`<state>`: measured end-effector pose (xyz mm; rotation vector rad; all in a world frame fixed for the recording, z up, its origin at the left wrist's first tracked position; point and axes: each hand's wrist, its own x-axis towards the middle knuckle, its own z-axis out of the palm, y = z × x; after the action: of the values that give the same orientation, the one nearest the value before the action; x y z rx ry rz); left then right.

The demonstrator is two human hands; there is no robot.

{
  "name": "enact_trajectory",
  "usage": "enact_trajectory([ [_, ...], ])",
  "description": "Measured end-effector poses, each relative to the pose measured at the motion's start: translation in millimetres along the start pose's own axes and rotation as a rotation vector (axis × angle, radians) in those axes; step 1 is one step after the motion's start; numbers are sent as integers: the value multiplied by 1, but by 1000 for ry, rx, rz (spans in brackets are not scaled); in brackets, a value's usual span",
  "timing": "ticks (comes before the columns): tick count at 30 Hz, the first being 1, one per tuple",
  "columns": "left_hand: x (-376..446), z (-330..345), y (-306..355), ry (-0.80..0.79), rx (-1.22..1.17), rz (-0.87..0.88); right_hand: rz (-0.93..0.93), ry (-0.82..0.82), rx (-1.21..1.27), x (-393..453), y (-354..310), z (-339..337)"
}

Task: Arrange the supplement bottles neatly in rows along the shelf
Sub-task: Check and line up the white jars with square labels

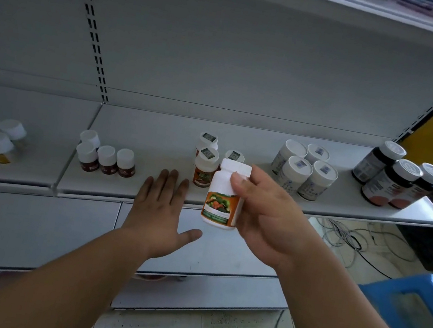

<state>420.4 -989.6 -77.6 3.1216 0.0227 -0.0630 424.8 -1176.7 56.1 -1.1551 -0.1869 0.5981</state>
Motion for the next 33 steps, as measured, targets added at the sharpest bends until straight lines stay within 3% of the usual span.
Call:
enact_trajectory([
  [2,0,-1,0,3,-8,4,-185,17,-298,-2,0,-1],
  [6,0,0,0,-3,-23,1,-703,45,-1142,-10,8,-7],
  [8,0,1,0,2,-28,2,-814,49,-1275,-14,10,-6],
  [11,0,2,0,11,-32,8,-771,98,-1223,-18,10,-7],
  [13,1,2,-1,11,-23,10,-489,147,-824,-17,7,0],
  [16,1,1,-1,6,-21,10,66,177,41,-10,0,8],
  [18,0,-1,-1,-11,-21,8,280,123,269,-6,-5,11],
  [20,2,-3,-2,-32,-33,12,361,54,374,-1,-8,12],
  [23,0,-11,-4,-31,-213,19,372,-6,368,11,-7,13],
  [26,-27,-24,-6,155,-585,-46,244,-13,199,31,-1,16],
  [30,-95,-25,-17,323,-762,-304,-34,-171,-458,55,16,30],
  [33,-147,-16,-31,382,-761,-542,-152,-469,-772,60,38,63],
])
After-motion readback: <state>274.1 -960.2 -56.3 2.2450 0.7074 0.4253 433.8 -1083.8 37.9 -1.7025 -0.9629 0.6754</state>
